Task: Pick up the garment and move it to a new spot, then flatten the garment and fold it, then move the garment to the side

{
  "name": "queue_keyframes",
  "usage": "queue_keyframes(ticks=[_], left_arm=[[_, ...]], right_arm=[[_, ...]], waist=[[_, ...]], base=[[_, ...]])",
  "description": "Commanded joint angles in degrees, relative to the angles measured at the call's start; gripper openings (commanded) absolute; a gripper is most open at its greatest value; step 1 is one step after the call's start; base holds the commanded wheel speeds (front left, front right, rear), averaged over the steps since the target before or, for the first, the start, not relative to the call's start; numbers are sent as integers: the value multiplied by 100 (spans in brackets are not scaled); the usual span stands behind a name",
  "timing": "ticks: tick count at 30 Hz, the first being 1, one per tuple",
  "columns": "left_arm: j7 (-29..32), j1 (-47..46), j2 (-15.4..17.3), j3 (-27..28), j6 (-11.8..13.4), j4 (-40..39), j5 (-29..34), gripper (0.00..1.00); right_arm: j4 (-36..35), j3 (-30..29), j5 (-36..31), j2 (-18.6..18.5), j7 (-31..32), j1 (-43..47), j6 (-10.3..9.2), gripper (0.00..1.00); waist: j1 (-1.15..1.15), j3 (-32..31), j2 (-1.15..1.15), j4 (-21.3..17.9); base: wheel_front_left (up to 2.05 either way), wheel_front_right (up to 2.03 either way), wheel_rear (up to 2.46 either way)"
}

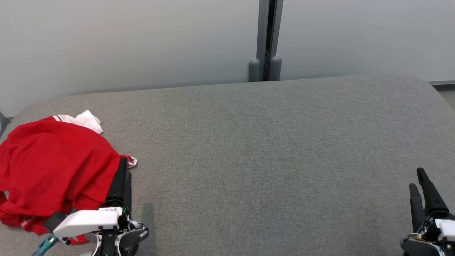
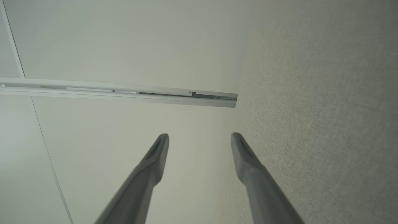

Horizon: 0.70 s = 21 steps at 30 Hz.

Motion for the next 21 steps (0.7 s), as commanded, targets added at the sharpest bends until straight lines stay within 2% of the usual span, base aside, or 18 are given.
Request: queue_keyframes(ticks=[1,10,21], left_arm=[[-70,-74,27,53,-3,-158,101,100],[-221,-42,33,178,-3,-272,439,100],[-424,-34,41,468,-5,-518,1217,100]], right_arm=[[-106,84,-163,-107,-106,-175,1,100],[-98,273,-886,-178,-354,-323,2,100],[-341,719,-2430,-375,-688,-611,2,100]], waist=[[0,-3,0,9],[0,-7,0,40],[0,-11,0,89]], base=[[0,0,0],[0,0,0],[0,0,0]])
